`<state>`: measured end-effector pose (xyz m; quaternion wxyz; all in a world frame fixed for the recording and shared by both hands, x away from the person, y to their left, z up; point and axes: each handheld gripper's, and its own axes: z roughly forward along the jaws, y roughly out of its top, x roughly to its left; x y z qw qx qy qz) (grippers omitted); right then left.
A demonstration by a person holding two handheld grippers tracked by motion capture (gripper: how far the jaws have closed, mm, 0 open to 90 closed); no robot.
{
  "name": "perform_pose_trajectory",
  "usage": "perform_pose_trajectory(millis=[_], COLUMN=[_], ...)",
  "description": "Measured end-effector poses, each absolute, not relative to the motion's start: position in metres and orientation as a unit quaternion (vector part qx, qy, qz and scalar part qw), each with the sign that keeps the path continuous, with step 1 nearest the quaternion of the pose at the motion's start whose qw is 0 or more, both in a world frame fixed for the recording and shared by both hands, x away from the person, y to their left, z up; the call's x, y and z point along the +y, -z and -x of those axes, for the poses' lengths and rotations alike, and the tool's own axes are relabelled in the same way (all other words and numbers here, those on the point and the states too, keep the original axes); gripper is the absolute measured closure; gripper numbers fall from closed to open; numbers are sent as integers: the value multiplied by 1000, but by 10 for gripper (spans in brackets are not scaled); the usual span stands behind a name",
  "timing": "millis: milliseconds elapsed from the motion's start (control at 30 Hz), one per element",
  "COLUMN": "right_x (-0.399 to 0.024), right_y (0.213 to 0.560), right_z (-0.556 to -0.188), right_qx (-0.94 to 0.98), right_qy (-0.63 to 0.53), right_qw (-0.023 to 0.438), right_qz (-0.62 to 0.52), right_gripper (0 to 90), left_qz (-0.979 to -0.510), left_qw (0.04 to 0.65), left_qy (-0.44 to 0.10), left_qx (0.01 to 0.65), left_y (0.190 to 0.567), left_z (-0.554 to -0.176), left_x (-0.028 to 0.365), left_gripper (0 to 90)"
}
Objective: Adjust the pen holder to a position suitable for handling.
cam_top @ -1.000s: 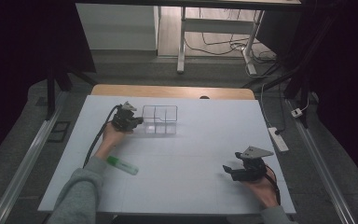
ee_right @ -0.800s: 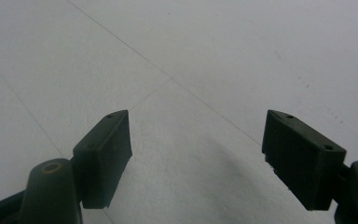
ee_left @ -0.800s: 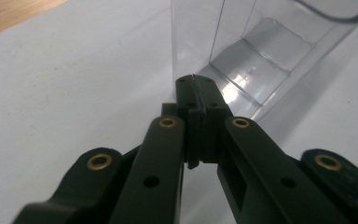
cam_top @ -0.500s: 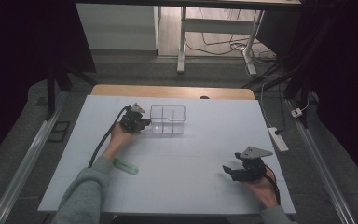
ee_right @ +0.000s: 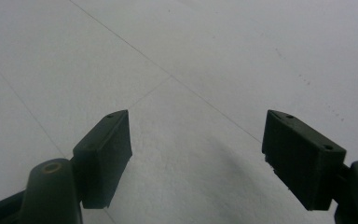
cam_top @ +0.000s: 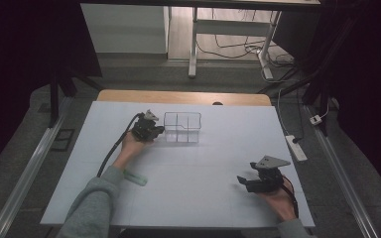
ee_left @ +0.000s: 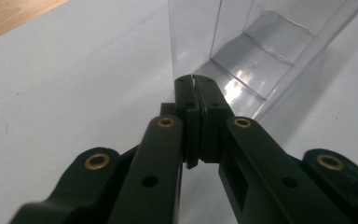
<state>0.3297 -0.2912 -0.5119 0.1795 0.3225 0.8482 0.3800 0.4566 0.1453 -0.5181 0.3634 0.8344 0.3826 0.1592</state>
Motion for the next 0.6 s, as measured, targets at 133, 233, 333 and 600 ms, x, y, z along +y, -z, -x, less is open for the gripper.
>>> perform_pose_trajectory(millis=[133, 233, 333, 600], right_x=[-292, -293, -293, -293], right_y=[512, 511, 512, 512], right_z=[-329, -329, -329, -330], right_qx=[848, 847, 846, 846], right_qy=[-379, -381, -382, -384], right_qw=[180, 181, 178, 177], right_qz=[-324, -324, -326, -324], right_gripper=[231, 232, 232, 232], left_qz=[-834, -833, -832, -827], left_qw=[368, 367, 369, 375], left_qy=[-160, -170, -177, -182], left_qx=[378, 379, 374, 376], left_y=[516, 510, 504, 491], left_z=[-456, -452, -445, -422], left_x=[147, 151, 154, 170], left_gripper=[872, 885, 886, 885])
